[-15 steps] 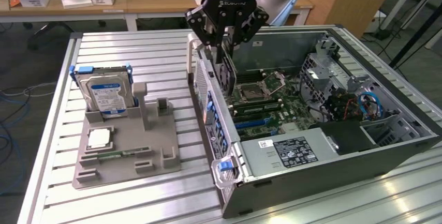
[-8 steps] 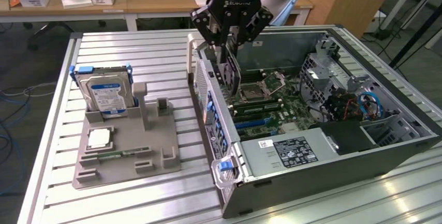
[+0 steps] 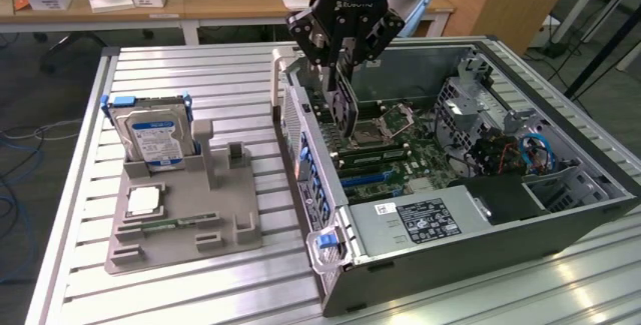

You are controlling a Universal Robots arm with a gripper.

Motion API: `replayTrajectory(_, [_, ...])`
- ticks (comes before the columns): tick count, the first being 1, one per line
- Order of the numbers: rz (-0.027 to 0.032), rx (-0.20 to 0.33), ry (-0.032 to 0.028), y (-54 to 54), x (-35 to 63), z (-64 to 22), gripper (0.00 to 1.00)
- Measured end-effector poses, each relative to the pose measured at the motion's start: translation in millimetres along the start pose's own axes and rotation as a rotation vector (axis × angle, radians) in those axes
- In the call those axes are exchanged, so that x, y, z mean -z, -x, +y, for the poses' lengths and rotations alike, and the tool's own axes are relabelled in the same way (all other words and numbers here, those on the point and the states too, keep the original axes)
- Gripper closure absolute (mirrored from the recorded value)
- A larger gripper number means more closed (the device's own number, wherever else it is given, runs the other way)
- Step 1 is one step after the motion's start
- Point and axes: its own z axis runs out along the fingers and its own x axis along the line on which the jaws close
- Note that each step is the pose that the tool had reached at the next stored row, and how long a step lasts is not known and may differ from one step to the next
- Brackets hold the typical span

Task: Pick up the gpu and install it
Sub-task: 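Pick up the gpu and move the gpu toward the slot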

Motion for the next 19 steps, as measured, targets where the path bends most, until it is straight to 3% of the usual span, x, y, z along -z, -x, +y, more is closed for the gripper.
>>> replayTrajectory(19, [0.0000,0.001,0.0000,25.5,-0.8,0.4,0.74])
